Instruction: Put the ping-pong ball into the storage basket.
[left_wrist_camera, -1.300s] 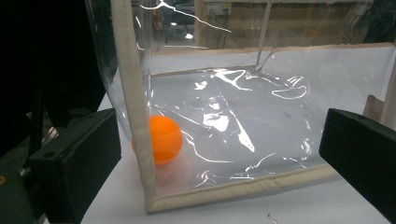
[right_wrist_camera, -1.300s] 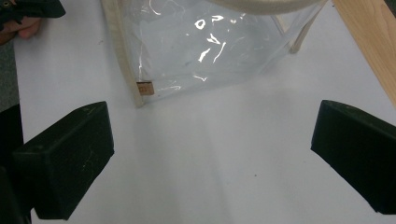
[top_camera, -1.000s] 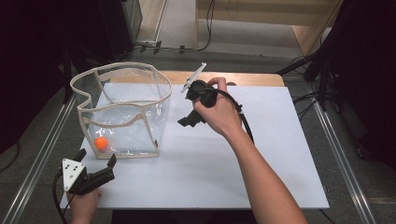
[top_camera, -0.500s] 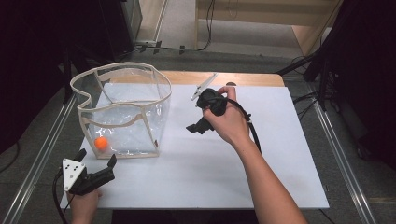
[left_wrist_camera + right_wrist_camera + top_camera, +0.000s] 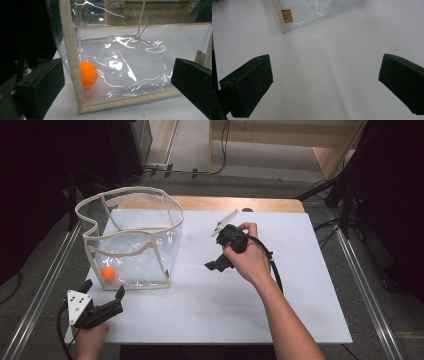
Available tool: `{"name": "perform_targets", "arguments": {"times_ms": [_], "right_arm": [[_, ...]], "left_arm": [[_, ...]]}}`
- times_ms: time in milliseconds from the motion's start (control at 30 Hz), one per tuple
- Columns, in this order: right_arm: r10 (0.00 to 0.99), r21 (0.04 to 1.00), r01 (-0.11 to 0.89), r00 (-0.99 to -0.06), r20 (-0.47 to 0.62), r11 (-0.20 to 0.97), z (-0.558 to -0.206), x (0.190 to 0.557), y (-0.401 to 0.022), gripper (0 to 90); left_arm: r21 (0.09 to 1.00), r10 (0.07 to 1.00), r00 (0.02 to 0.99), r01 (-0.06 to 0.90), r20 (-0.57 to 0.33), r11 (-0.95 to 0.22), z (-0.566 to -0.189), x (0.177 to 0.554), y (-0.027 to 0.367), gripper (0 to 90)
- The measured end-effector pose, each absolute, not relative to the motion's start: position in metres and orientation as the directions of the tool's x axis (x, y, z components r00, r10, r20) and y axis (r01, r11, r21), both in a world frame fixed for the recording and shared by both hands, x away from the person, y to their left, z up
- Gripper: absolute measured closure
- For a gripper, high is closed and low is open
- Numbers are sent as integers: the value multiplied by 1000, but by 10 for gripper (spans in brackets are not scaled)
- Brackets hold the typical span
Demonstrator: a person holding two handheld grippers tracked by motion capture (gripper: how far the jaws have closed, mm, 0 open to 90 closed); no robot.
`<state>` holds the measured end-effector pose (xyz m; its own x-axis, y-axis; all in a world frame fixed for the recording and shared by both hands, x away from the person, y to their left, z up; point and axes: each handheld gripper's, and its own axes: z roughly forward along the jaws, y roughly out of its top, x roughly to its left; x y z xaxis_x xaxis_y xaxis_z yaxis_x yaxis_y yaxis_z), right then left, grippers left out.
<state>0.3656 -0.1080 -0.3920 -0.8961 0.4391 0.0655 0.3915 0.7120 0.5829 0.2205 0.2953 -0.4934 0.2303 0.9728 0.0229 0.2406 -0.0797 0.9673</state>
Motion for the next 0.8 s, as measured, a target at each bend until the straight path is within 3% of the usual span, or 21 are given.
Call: {"name": "perform_targets", "arguments": {"times_ms": [800], "right_arm": [[479, 611, 430, -873, 92, 665, -412, 350, -134, 0]], "left_arm": [[967, 972, 232, 241, 25, -82, -493, 220, 295, 0]]}}
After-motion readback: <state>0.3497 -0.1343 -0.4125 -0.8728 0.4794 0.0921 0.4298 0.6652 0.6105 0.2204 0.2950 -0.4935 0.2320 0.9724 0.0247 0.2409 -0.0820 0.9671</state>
